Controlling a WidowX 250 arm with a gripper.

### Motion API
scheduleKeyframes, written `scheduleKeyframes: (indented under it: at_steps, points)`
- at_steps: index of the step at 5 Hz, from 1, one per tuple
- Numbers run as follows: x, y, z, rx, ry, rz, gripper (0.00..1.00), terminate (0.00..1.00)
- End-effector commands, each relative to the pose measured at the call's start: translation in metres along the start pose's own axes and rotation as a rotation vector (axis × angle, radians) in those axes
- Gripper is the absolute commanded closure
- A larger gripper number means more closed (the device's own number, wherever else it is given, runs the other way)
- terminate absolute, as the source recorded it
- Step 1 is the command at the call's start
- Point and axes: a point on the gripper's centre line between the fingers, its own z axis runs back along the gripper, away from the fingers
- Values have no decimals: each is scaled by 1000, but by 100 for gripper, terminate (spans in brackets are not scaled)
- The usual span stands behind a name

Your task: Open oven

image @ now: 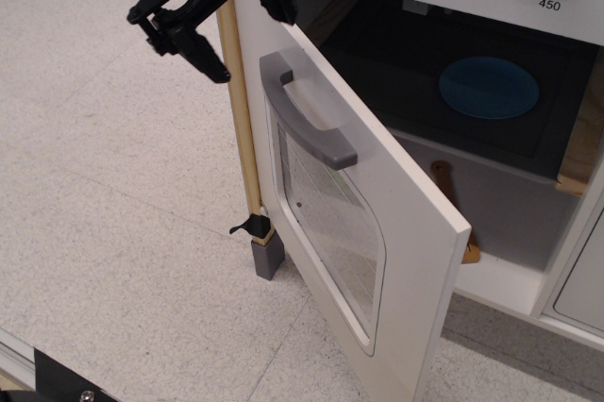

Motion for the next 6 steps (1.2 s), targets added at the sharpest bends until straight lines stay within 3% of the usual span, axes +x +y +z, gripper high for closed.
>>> scheduleKeyframes:
  at_steps: [1,2,4,5,6]
  points:
    - [-40,-35,-22,41,-129,21,0,0]
    - [-48,-28,-33,103,-170,3,0,0]
    - [-29,3,-39,211,-64,-70,0,0]
    - [-20,21,-34,194,-9,-209,0,0]
    - [-3,38,-25,168,-44,-298,0,0]
